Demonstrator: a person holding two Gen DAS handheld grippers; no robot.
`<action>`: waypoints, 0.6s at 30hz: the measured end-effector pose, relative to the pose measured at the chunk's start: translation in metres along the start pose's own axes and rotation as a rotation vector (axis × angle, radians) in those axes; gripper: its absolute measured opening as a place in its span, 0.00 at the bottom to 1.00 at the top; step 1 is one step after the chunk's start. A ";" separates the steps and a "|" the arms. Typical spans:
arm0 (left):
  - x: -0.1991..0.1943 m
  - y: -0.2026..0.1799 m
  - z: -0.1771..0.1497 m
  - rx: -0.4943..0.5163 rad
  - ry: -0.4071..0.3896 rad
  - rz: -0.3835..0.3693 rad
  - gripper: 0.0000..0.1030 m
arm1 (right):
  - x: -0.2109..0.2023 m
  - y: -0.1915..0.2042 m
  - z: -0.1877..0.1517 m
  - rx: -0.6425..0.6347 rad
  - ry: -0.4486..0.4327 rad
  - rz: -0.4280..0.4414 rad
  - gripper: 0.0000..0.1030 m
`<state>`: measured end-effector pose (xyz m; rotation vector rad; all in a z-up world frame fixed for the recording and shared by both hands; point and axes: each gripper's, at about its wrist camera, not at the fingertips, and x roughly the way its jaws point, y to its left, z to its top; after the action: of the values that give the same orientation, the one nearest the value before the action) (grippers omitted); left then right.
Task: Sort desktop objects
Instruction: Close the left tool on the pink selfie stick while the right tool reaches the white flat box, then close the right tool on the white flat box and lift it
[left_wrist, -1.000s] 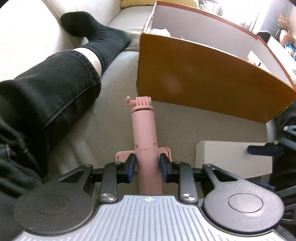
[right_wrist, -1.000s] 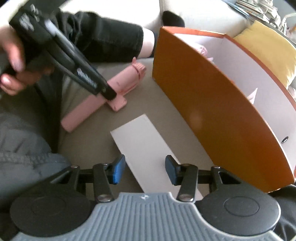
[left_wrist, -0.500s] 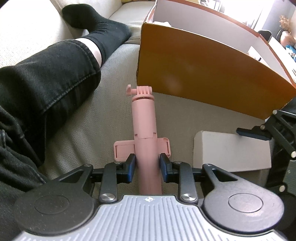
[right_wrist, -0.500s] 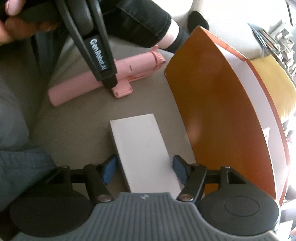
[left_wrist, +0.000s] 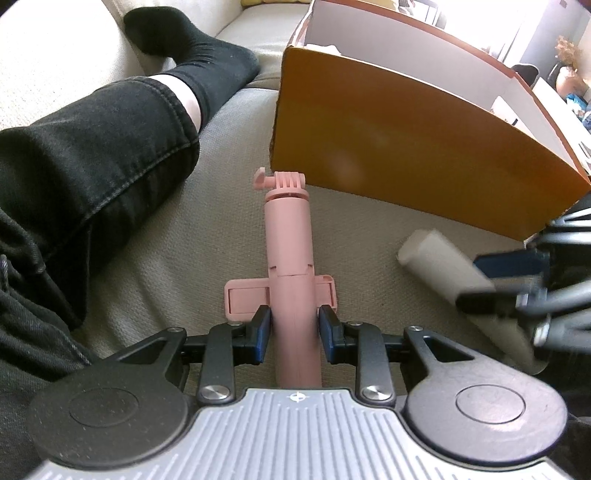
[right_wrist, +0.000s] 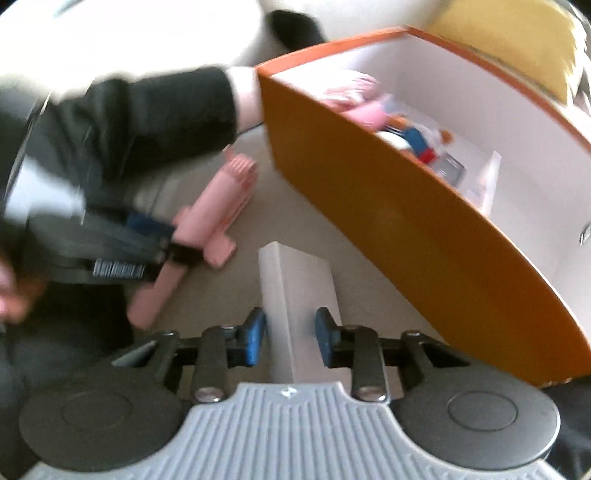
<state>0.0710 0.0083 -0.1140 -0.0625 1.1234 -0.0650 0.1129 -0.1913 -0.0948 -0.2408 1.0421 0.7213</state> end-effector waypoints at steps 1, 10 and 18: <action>-0.002 0.000 -0.001 0.000 -0.001 -0.004 0.30 | -0.002 -0.007 0.002 0.044 0.002 0.016 0.28; 0.001 0.000 -0.003 0.011 0.014 -0.028 0.30 | -0.004 -0.047 -0.008 0.283 -0.002 0.123 0.25; 0.009 -0.002 0.004 0.004 0.021 -0.025 0.30 | 0.001 0.003 0.001 0.030 -0.012 -0.040 0.37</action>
<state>0.0782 0.0057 -0.1207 -0.0724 1.1437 -0.0900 0.1122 -0.1886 -0.0948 -0.2308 1.0335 0.6694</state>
